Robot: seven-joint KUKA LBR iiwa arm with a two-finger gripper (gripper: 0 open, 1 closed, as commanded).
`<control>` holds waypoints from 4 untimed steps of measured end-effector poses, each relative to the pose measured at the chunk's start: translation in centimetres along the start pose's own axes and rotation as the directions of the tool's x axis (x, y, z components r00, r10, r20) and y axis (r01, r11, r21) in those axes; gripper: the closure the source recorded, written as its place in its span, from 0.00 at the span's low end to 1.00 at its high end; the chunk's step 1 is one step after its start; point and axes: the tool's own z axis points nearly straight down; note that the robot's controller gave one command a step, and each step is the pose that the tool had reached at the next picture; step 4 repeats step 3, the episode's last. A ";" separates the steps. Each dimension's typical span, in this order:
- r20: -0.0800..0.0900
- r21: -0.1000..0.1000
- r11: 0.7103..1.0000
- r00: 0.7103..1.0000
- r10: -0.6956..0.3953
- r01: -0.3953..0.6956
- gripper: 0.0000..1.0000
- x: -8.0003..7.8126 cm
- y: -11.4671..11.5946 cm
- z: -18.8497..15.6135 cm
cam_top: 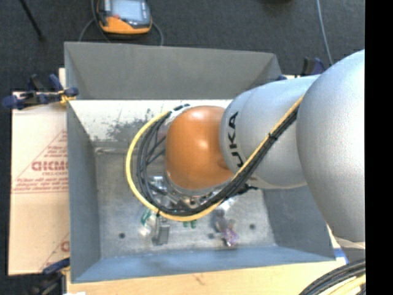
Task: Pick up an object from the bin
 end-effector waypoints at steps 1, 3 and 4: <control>0.003 0.003 0.991 0.991 -0.131 0.131 0.00 -3.8 -2.2 7.3; 0.017 0.000 0.995 0.995 -0.102 0.102 1.00 -5.0 -2.3 -7.5; 0.017 0.000 0.995 0.995 -0.102 0.102 1.00 -5.0 -2.3 -7.5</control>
Offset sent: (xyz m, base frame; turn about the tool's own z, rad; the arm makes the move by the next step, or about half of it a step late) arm 0.0371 -0.0192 -0.0708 -0.1334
